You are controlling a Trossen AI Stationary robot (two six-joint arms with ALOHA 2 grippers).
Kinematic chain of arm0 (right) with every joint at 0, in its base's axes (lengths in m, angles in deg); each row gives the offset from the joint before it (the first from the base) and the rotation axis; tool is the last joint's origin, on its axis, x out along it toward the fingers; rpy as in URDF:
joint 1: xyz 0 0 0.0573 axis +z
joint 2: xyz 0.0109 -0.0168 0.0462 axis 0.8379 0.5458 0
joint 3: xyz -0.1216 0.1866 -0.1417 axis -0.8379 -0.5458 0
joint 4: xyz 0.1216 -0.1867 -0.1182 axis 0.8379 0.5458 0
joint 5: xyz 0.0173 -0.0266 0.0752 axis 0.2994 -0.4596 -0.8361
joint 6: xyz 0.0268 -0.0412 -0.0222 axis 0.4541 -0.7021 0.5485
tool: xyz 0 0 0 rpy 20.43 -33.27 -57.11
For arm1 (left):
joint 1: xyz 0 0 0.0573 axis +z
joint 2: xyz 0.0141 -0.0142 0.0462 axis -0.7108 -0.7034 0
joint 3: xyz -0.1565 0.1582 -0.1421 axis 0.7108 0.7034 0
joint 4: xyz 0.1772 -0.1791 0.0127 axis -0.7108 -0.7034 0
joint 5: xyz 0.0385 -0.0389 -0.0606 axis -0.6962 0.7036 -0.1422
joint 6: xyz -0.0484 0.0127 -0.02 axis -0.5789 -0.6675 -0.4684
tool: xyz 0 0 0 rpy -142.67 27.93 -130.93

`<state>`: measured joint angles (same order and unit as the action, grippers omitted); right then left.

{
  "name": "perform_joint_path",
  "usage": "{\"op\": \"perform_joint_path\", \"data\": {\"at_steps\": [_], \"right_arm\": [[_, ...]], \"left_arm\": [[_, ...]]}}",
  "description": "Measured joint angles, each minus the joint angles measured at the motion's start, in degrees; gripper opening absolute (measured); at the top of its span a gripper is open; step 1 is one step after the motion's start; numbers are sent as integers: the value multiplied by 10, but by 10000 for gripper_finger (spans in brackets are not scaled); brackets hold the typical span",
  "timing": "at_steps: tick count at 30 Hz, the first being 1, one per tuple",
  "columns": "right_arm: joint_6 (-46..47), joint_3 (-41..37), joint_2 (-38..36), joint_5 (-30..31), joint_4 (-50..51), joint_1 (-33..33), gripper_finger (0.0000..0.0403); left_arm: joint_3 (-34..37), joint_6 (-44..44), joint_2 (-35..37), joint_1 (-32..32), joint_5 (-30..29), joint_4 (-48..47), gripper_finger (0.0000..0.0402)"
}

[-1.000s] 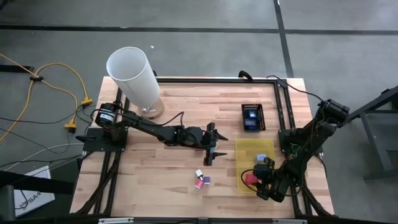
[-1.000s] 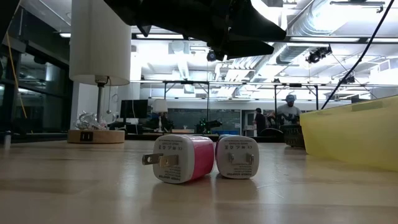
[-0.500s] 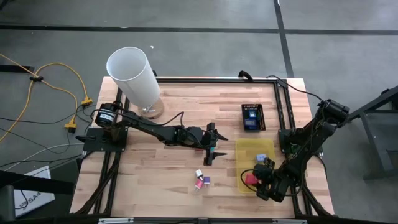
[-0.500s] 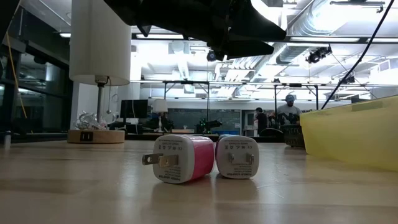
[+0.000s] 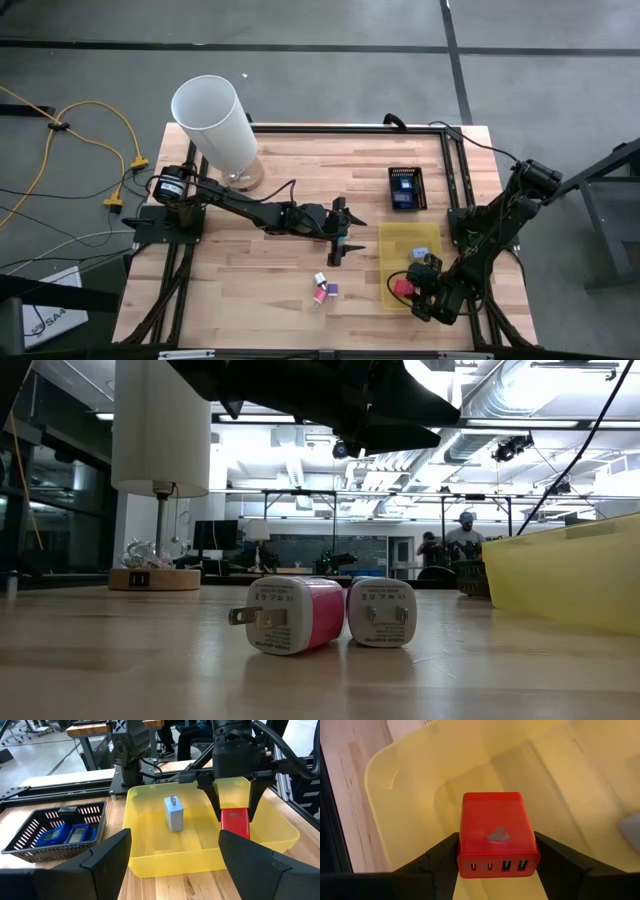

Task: Pick & Place Office items
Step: Put the bottom red charger adapter into the yellow bin, then put the light blue charger adapter into the yellow bin

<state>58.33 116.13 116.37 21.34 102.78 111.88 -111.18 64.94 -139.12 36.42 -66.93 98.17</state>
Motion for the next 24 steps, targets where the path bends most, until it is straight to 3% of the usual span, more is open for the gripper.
{"op": "perform_joint_path", "data": {"at_steps": [9, 18, 24], "right_arm": [[13, 0, 0, 0, 4, 0, 225], [23, 0, 0, 9, 6, 0, 294], [22, 0, 0, 6, 6, 0, 307]], "left_arm": [[0, 0, 0, -2, 0, 0, 293], [0, 0, 0, -3, 0, 0, 293], [0, 0, 0, -3, 0, 0, 293]]}}
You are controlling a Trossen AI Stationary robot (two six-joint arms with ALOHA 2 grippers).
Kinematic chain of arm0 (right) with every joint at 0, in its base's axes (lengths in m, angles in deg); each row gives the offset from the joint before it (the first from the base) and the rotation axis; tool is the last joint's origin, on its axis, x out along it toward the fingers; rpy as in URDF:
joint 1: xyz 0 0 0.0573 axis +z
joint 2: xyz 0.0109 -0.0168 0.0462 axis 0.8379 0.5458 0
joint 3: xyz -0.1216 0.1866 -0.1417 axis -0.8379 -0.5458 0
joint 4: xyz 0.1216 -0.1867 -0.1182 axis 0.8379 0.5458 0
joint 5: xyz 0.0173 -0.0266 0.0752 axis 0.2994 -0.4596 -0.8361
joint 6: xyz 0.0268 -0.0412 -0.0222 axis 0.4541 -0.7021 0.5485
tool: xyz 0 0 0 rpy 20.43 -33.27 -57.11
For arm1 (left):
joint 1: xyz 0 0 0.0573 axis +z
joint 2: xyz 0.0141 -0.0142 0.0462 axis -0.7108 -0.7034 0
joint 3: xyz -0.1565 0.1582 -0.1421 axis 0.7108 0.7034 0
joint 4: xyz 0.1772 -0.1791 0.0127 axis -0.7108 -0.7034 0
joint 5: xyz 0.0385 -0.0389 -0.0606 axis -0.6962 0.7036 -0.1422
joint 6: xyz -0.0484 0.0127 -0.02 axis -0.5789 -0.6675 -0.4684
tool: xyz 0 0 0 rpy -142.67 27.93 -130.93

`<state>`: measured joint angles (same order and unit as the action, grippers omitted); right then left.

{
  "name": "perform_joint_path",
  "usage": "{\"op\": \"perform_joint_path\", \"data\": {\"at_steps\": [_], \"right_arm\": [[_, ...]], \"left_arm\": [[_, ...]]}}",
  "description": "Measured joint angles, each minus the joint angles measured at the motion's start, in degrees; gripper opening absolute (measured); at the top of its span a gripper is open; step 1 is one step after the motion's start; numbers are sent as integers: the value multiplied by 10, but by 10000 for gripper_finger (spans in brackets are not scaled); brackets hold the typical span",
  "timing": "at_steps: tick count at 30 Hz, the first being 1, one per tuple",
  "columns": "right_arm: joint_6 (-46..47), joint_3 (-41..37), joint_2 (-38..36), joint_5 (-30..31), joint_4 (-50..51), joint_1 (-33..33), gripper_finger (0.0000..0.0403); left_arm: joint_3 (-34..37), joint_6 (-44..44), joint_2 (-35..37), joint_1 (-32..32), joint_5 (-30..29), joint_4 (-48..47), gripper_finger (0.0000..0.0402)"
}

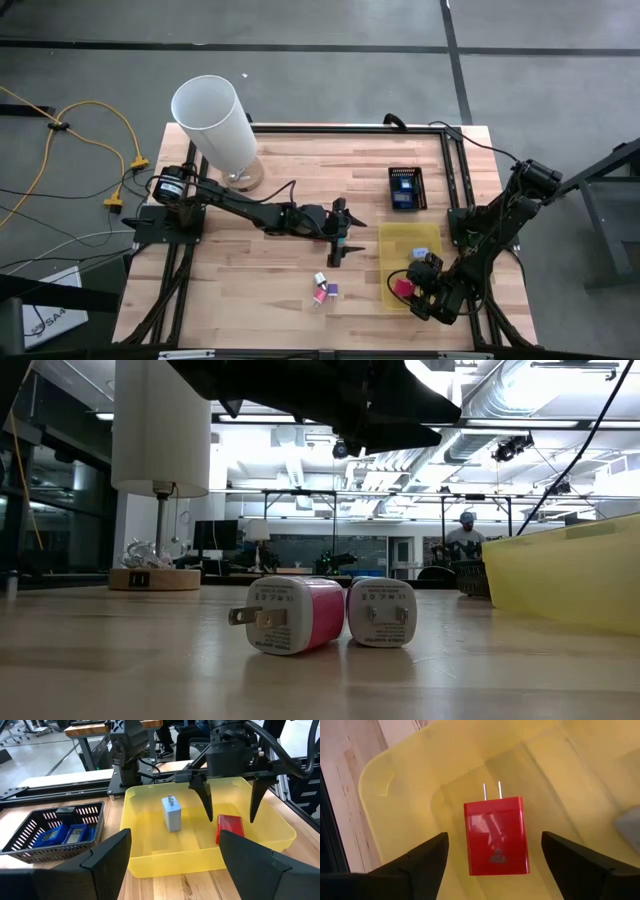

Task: Pick & Place Office items
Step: Put the light blue charger adapter into the yellow bin

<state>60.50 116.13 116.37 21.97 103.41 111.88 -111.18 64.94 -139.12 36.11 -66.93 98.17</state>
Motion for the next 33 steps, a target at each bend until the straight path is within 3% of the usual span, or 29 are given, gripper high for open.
{"op": "perform_joint_path", "data": {"at_steps": [10, 18, 24, 33], "right_arm": [[-48, 0, -5, -2, 0, -1, 290], [-109, 0, -68, -23, 0, -44, 289], [-169, 0, -122, -30, 0, -80, 288], [-292, 0, -143, -28, -23, -151, 288]], "left_arm": [[0, 0, 0, 0, 0, 0, 293], [-1, -3, 0, 0, 0, -11, 293], [-1, -20, 30, 0, -1, -102, 293], [-1, -31, 94, -8, -1, -239, 293]]}}
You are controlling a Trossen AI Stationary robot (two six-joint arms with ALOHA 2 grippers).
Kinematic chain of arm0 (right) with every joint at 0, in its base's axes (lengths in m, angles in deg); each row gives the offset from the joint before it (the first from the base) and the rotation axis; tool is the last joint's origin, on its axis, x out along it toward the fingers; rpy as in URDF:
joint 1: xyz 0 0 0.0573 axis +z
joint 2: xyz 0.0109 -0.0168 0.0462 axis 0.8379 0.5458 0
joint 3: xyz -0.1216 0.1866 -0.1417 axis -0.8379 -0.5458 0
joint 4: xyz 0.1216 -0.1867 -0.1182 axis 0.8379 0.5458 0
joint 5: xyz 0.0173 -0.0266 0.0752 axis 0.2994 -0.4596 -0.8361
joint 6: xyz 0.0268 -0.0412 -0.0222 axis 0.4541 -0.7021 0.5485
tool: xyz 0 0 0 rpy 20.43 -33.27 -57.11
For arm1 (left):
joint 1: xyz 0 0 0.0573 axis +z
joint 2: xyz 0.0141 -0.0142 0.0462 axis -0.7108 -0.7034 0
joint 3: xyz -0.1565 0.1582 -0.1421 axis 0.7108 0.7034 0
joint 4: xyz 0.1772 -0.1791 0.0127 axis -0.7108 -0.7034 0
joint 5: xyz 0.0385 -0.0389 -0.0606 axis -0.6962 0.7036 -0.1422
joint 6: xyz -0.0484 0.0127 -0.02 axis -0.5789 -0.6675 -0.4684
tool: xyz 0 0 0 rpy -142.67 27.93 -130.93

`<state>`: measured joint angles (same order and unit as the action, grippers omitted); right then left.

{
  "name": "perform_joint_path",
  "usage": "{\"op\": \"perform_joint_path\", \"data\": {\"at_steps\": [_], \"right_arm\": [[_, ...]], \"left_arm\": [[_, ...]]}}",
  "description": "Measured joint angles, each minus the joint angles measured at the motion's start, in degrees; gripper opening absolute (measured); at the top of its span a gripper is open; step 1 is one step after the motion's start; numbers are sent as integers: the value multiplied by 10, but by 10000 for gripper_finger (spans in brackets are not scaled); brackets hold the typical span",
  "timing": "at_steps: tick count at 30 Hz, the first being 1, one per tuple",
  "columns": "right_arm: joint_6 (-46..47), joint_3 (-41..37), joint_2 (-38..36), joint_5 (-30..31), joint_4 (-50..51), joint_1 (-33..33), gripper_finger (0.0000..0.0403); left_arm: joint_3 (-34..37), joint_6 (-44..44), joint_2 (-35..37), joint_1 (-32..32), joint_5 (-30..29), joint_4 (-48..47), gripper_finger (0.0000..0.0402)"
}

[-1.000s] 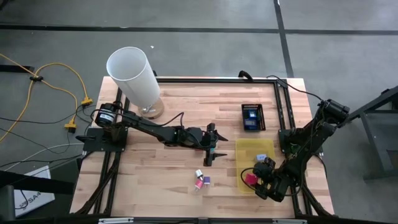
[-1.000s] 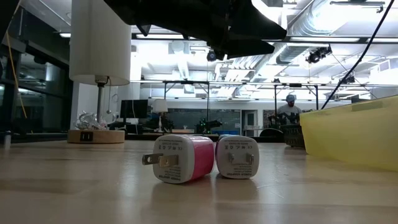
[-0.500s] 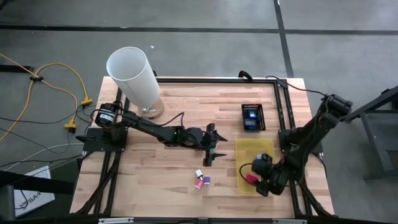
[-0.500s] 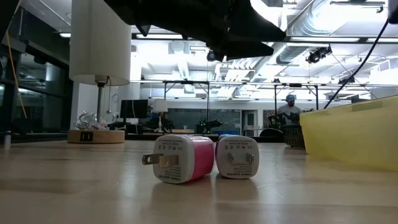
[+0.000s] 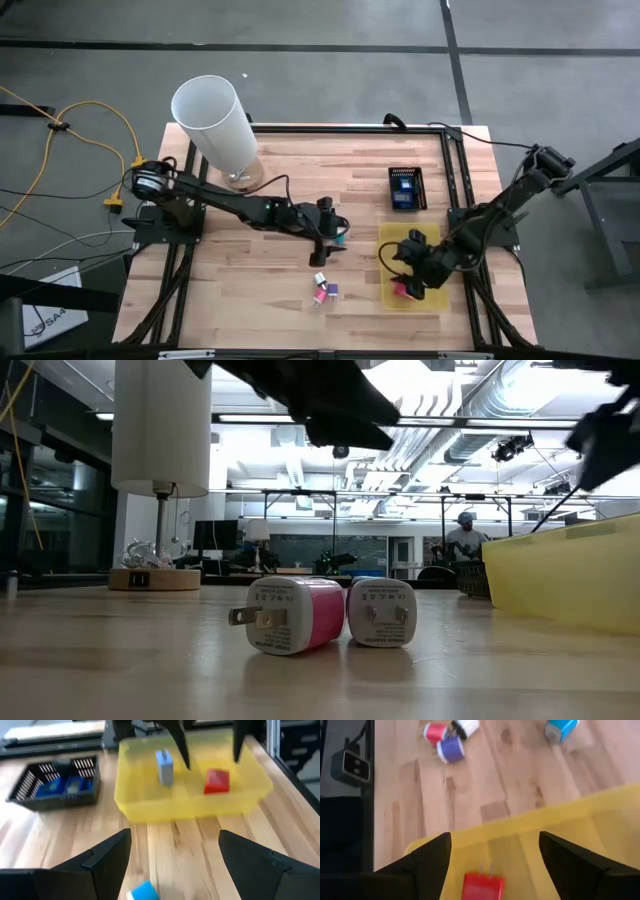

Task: Pick & Place Office items
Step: Put the light blue charger adapter into the yellow bin

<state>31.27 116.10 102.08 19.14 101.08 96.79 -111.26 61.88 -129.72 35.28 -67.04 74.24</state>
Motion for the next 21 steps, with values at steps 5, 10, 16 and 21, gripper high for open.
{"op": "perform_joint_path", "data": {"at_steps": [5, 10, 16, 21], "right_arm": [[-69, 0, 0, 0, -37, -40, 288], [-114, 0, 0, -1, -78, -77, 288], [-139, 0, 0, -2, -94, -112, 288], [-152, 0, 0, -2, -100, -135, 288]], "left_arm": [[0, 0, 17, -10, 0, -41, 293], [0, -14, 34, -16, -3, -58, 293], [0, -48, 64, -15, -6, -104, 293], [0, -77, 79, -12, -6, -130, 293]]}}
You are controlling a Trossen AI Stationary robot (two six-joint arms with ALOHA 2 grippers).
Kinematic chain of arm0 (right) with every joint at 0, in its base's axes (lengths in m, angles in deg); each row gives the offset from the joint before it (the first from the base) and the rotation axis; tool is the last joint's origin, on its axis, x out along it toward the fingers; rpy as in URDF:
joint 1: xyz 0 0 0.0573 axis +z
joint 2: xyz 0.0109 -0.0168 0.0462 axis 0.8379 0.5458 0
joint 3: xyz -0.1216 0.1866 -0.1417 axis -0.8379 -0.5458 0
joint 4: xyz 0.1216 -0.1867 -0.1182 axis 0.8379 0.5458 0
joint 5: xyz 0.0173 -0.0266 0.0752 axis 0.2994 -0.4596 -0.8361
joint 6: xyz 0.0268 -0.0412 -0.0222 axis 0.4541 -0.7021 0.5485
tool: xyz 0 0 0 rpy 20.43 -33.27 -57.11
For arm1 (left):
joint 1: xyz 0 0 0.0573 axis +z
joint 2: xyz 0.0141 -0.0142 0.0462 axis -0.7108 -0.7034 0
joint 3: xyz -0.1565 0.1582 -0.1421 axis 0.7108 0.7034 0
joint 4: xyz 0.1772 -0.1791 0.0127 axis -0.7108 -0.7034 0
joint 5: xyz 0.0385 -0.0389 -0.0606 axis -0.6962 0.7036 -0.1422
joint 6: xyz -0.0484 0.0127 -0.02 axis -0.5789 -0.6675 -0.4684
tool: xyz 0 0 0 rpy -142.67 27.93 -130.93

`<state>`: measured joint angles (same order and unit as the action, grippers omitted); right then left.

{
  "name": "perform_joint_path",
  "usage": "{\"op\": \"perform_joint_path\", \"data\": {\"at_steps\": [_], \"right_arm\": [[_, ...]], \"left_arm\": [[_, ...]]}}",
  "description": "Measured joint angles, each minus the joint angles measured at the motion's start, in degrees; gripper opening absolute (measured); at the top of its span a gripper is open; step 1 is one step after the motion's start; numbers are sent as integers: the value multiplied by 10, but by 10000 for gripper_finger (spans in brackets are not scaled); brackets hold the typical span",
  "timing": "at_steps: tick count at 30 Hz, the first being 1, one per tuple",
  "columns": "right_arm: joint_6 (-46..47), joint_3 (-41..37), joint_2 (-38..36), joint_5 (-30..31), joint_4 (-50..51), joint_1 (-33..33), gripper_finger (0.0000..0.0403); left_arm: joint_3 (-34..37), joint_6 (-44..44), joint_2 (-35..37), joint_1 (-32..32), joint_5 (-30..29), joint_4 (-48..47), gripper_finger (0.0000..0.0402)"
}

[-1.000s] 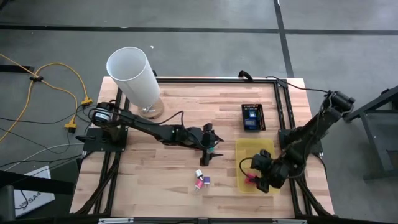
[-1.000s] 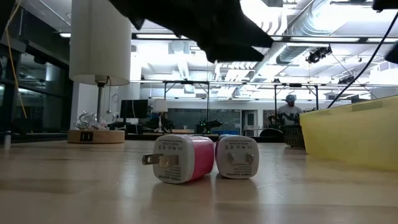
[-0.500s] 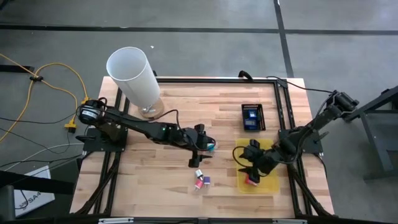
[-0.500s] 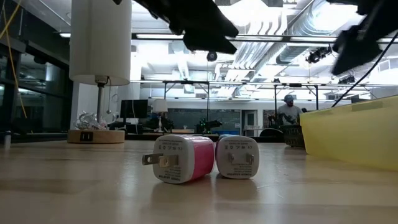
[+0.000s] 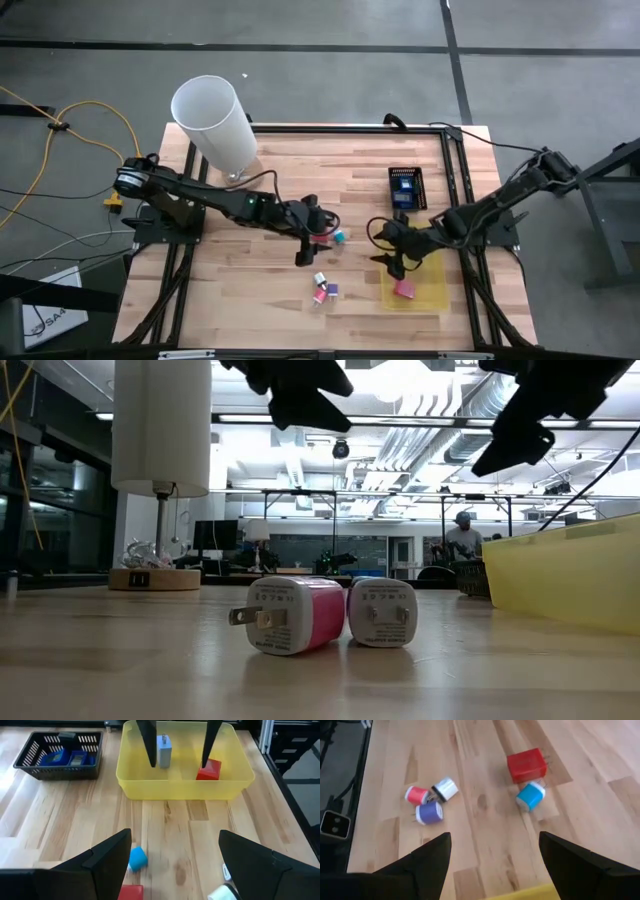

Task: Pick & Place Office items
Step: Put the light blue charger adapter into the yellow bin

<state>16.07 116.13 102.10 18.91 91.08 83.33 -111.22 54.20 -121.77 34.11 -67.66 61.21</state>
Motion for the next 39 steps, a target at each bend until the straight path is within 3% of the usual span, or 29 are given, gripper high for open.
{"op": "perform_joint_path", "data": {"at_steps": [13, 35, 39], "right_arm": [[-17, 0, 0, 0, -10, -17, 288], [-17, 0, 0, -2, -18, -17, 288], [-17, 0, 0, -2, -18, -17, 288]], "left_arm": [[0, -35, 2, 2, 0, -30, 293], [0, -22, 2, -2, 5, -28, 293], [0, -22, 2, 1, 23, -66, 293]]}}
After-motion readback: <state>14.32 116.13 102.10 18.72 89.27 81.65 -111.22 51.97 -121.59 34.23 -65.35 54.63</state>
